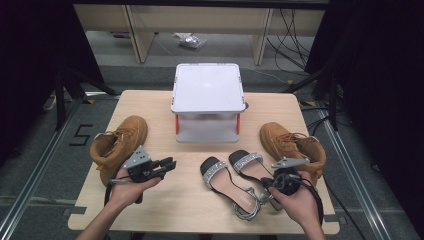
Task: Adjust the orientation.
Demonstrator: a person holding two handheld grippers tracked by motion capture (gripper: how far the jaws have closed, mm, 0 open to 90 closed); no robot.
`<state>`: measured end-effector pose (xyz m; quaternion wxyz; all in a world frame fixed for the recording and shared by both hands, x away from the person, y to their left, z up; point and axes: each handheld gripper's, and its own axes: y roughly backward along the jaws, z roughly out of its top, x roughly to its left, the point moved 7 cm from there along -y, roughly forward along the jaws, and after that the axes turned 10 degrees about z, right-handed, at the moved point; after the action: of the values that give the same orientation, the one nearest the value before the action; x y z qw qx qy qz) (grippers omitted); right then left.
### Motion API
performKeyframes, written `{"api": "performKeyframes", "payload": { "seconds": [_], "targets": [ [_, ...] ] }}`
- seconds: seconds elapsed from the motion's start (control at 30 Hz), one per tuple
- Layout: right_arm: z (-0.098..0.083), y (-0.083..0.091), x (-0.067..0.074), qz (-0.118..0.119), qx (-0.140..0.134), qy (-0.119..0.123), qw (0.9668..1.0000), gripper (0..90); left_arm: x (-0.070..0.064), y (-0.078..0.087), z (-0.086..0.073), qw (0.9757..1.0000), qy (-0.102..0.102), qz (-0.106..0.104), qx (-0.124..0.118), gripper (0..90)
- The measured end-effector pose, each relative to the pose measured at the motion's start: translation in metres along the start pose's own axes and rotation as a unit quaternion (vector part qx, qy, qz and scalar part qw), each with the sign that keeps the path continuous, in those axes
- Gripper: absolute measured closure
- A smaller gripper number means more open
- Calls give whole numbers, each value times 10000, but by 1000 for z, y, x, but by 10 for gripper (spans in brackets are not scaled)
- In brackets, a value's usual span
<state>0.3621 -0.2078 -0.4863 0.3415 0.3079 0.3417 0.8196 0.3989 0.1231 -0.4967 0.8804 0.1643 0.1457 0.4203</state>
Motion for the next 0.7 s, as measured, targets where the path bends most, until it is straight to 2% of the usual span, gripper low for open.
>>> {"api": "performKeyframes", "payload": {
  "seconds": [0.03, 0.07, 0.1, 0.13, 0.23, 0.3, 0.37, 0.4, 0.43, 0.47, 0.5, 0.57, 0.6, 0.67, 0.7],
  "targets": [
    [0, 0, 0, 0, 0, 0, 10000, 900, 0, 0, 0, 10000, 0, 0, 0, 813],
    [5, -6, -2, 5, 183, 239, 9995, 900, -5, -4, -5, 9997, -10, -54, 224, 835],
    [5, -6, -2, 5, 183, 239, 9995, 900, -5, -4, -5, 9997, -10, -54, 224, 854],
    [9, -10, -2, 40, 265, 372, 9990, 900, -7, -6, -7, 9996, -20, -83, 282, 869],
    [10, -15, -1, 69, 406, 357, 9985, 900, -20, -14, -10, 9986, -57, -227, 471, 882],
    [10, -19, -1, 82, 552, 294, 9980, 900, -32, -19, -13, 9971, -205, -387, 617, 889],
    [10, -25, 0, 113, 642, 243, 9976, 900, -46, -26, -19, 9948, -299, -564, 800, 890],
    [11, -31, 1, 165, 738, 251, 9968, 900, -58, -31, -25, 9922, -415, -674, 967, 891],
    [11, -31, 1, 165, 738, 251, 9968, 900, -58, -31, -25, 9922, -415, -674, 967, 891],
    [13, -37, 2, 178, 815, 292, 9961, 900, -69, -36, -30, 9902, -426, -770, 1085, 891],
    [13, -37, 2, 178, 815, 292, 9961, 900, -69, -36, -30, 9902, -426, -770, 1085, 891],
    [14, -42, 4, 178, 892, 265, 9955, 900, -77, -40, -35, 9879, -521, -815, 1209, 891],
    [14, -47, 6, 159, 995, 234, 9946, 900, -80, -41, -38, 9861, -589, -850, 1302, 891],
    [14, -49, 5, 141, 1027, 277, 9942, 900, -88, -45, -41, 9845, -641, -837, 1400, 890],
    [13, -52, 6, 126, 1134, 268, 9931, 900, -90, -47, -42, 9828, -762, -883, 1431, 891]
  ]
}}
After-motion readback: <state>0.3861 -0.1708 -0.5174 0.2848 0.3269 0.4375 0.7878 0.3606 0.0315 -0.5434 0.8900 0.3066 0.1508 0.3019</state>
